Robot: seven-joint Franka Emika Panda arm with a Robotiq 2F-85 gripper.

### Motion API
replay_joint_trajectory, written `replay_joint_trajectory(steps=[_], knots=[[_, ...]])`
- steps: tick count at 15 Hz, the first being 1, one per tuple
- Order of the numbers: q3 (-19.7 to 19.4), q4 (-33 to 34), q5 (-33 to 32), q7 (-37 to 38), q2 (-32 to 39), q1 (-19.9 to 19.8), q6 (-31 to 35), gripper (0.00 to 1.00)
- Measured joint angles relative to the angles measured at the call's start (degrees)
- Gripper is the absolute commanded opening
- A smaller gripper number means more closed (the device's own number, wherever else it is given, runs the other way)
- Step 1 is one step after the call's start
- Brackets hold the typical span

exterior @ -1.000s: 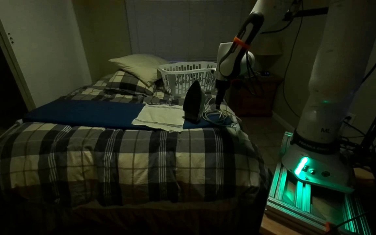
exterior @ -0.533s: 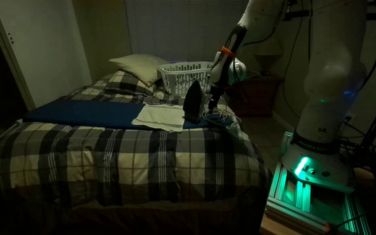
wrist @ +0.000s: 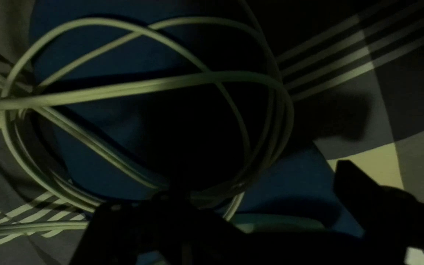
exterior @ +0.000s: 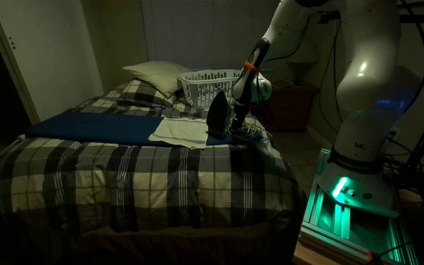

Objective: Put the white cable of the iron on the iron

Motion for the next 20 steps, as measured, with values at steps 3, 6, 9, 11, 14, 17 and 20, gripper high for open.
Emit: replay_joint_trajectory(steps=[3,6,9,11,14,17,20], knots=[[1.8,1.6,0.0,0.0,2.5,-2.1,0.0,0.65],[3.0,3.1,0.0,0.0,4.6,-3.6,0.0,0.72],[4.0,4.3,0.0,0.0,6.2,-4.8,0.0,0.43],[4.1,4.7,0.0,0.0,6.5,-5.4,0.0,0.28],[4.1,5.2,0.0,0.0,6.5,-5.9,-0.1,0.08],[4.0,5.6,0.0,0.0,6.4,-5.8,-0.5,0.0],[3.8,5.7,-0.1,0.1,6.3,-5.7,-0.8,0.03]])
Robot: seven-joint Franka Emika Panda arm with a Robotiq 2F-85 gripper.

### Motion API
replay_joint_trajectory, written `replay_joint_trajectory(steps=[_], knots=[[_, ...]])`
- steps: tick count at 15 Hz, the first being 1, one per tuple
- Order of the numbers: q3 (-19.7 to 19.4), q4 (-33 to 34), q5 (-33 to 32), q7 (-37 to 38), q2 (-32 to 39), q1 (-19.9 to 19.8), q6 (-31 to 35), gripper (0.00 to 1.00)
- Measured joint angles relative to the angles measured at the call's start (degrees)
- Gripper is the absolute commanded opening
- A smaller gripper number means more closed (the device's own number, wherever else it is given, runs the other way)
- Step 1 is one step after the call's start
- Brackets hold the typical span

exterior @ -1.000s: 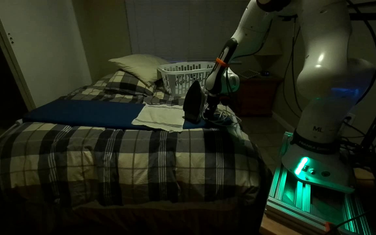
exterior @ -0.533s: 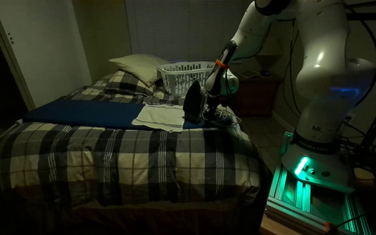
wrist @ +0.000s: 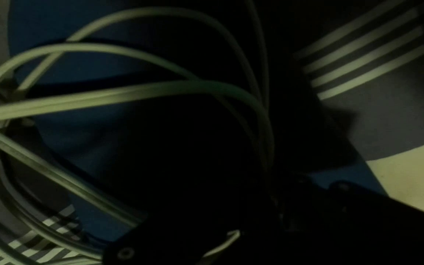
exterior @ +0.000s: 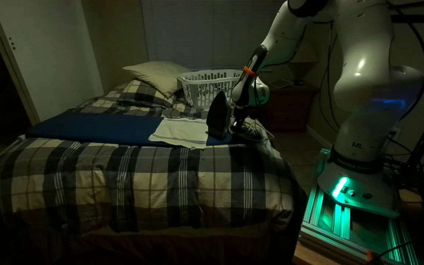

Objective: Put the white cable of the iron on the iron

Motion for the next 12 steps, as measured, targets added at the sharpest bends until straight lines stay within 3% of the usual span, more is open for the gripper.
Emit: replay_joint_trajectory(steps=[6,12], knots=[[-0.1,-0.7,0.0,2.1,-1.7,0.6,-2.8,0.03],[-2.6,-5.5,0.0,3.0,-10.2,2.8,-7.2,0.03]])
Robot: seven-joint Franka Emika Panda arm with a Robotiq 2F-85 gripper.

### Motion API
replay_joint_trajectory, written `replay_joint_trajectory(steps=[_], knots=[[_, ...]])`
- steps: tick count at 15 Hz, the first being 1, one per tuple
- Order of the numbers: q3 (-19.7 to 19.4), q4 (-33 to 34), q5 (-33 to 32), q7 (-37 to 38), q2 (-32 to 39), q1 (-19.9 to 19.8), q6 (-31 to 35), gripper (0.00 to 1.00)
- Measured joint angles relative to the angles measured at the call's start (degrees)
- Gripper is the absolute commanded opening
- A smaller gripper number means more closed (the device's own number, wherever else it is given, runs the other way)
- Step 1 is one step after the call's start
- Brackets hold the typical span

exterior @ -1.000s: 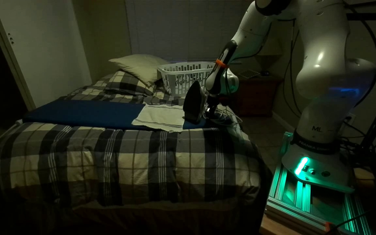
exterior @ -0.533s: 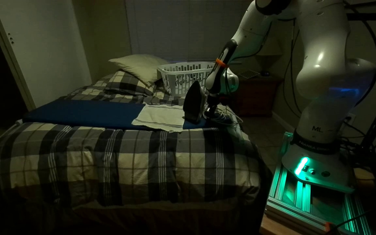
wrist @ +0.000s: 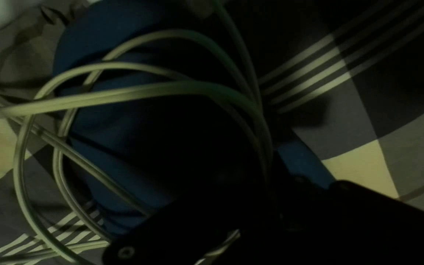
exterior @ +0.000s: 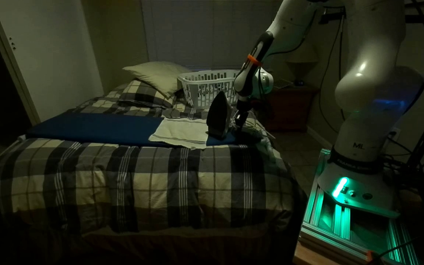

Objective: Put the white cable of the iron on the iron

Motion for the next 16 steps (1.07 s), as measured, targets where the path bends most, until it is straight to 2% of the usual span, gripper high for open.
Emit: replay_joint_trajectory(steps=[9,13,16], knots=[[-12.4,-6.4,-3.2,1.4,-14.4,9.0,-2.0,0.03],[-15.2,-7.1,-9.4,4.9,-19.4,12.7,-2.2,0.03],[-15.7,-7.0,-13.6,8.1,-22.7,15.0,-2.2,0.03]])
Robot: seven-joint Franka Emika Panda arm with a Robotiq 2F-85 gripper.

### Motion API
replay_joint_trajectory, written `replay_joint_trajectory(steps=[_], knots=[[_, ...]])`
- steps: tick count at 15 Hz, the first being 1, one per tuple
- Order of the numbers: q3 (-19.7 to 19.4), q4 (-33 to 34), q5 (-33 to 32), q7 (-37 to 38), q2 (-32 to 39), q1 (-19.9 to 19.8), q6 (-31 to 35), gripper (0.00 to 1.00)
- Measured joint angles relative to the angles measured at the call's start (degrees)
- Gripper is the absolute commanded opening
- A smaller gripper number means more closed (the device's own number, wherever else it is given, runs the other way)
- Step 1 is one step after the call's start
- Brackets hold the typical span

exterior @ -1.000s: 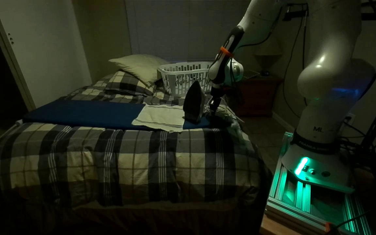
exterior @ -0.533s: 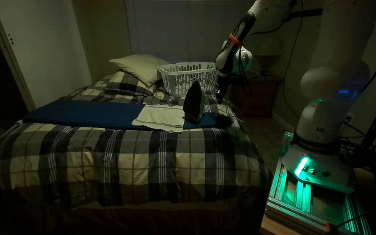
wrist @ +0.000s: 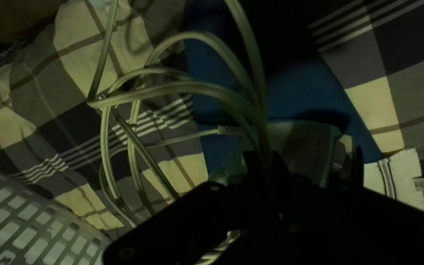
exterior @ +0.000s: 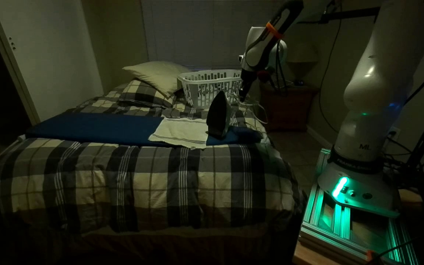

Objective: Put the white cable of the iron on the iron

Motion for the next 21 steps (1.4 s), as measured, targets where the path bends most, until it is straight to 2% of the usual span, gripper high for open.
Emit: replay_joint_trajectory(steps=[10,15,21], knots=[[0.7,0.6,-1.5,2.7,-6.6,5.1,0.0,0.03],[1.4,1.6,-1.6,1.9,-6.8,7.0,-0.1,0.03],[1.5,2.8,-1.6,-2.8,-5.2,8.4,-2.7,0.03]])
